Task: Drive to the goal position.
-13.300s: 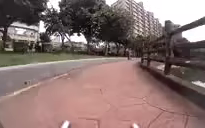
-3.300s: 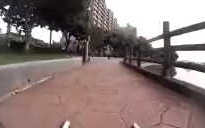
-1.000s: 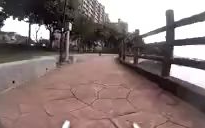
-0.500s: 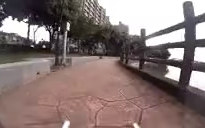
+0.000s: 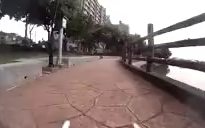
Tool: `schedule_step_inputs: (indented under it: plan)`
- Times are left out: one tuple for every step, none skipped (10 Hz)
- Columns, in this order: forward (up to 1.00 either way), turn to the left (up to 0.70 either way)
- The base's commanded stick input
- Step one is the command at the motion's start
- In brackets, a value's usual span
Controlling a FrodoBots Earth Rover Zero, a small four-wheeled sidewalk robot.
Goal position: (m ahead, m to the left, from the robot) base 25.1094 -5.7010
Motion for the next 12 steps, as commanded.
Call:
schedule_step_inputs:
  plan:
    - [1.0,0.0]
    - [1.0,-0.06]
    - [1.0,-0.3]
    - [1.0,-0.4]
    - [1.0,-0.26]
    - [1.0,-0.09]
    - [1.0,-0.01]
    - [1.0,0.0]
    - [1.0,0.0]
    - [1.0,0.0]
    - [1.0,0.0]
    - [1.0,0.0]
